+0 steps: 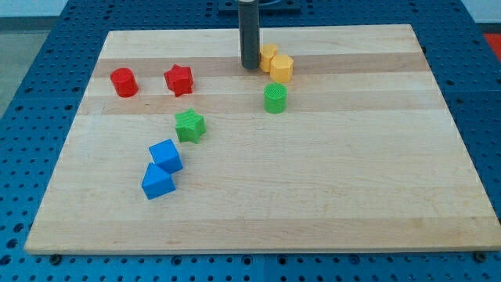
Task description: Push the green circle into the green star
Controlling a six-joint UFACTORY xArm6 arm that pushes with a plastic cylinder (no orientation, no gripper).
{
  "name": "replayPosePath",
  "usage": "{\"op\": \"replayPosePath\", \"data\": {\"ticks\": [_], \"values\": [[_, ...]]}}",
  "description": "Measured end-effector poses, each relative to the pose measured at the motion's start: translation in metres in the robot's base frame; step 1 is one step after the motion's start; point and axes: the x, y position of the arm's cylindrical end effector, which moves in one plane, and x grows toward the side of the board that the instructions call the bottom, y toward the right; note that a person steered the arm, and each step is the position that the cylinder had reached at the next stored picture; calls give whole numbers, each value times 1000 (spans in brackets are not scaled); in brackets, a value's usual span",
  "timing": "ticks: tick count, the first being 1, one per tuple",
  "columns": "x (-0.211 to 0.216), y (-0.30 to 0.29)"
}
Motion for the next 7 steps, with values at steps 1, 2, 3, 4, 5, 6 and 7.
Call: {"op": "replayPosePath", "data": {"ticks": [1,2,3,4,5,6,7], "values": [[13,-14],[41,-13],[51,8],[51,43],[63,65],[86,40],[97,-20]]}}
